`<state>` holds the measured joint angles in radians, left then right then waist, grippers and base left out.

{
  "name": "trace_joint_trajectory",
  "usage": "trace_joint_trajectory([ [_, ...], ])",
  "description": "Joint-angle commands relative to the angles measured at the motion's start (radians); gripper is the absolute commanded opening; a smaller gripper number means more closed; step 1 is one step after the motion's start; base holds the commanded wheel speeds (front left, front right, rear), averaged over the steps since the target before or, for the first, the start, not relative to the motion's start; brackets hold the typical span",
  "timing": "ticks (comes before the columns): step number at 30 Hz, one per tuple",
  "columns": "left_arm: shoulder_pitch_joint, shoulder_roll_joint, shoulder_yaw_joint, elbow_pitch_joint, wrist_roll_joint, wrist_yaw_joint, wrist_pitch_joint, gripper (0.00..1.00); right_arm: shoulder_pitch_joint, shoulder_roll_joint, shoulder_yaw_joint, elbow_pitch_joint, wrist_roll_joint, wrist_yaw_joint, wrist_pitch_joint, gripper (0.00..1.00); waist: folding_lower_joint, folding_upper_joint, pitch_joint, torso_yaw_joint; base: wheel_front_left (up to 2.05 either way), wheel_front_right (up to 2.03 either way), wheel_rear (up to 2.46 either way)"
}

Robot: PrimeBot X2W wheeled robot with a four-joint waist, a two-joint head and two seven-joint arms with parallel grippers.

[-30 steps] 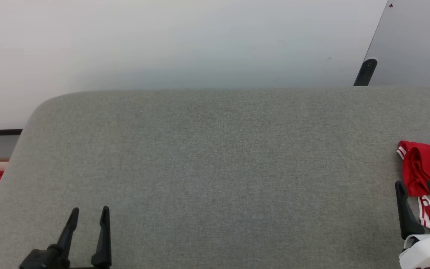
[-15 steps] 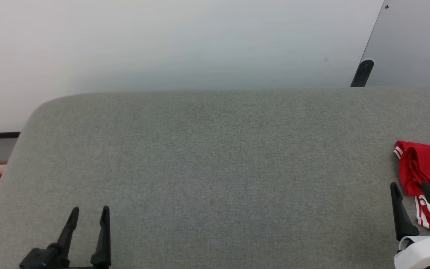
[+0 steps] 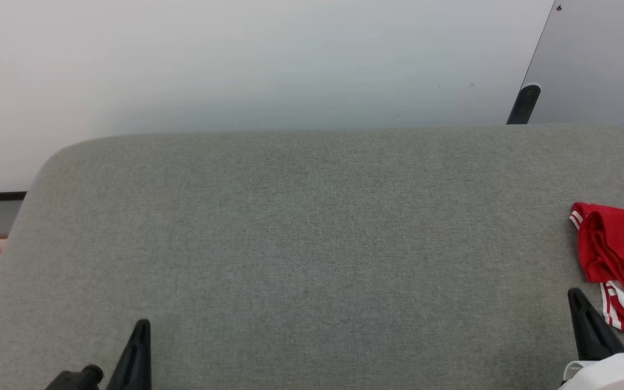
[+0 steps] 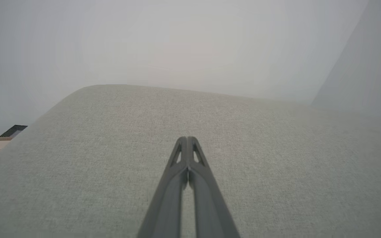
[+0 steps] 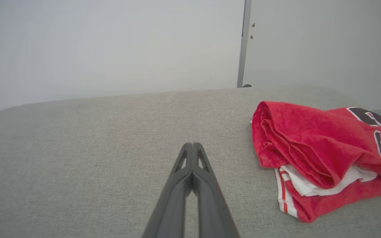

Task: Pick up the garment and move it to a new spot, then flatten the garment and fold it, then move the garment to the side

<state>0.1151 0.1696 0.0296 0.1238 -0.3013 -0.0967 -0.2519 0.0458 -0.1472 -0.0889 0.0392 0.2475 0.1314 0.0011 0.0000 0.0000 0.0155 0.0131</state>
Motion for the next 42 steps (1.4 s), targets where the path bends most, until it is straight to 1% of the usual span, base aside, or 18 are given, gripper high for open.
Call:
trace_joint_trajectory([
  [1, -0.011, 0.003, 0.006, -0.005, -0.037, -0.001, 0.011, 0.0, -0.012, -0.002, -0.004, -0.003, 0.039, 0.0, 0.005, 0.0, 0.0, 0.0, 0.0, 0.0, 0.0, 0.0, 0.0],
  [21, -0.067, -0.028, 0.027, 0.026, -0.366, -0.01, 0.102, 0.0, -0.051, 0.023, -0.009, 0.048, 0.382, 0.0, 0.032, 0.0, 0.0, 0.0, -0.002, -0.002, 0.0, 0.0, 0.0],
  [42, -0.115, -0.054, 0.044, 0.053, -0.64, -0.018, 0.179, 0.0, -0.084, 0.044, -0.015, 0.093, 0.668, 0.0, 0.055, 0.0, 0.0, 0.0, -0.004, -0.004, 0.0, 0.0, 0.0],
])
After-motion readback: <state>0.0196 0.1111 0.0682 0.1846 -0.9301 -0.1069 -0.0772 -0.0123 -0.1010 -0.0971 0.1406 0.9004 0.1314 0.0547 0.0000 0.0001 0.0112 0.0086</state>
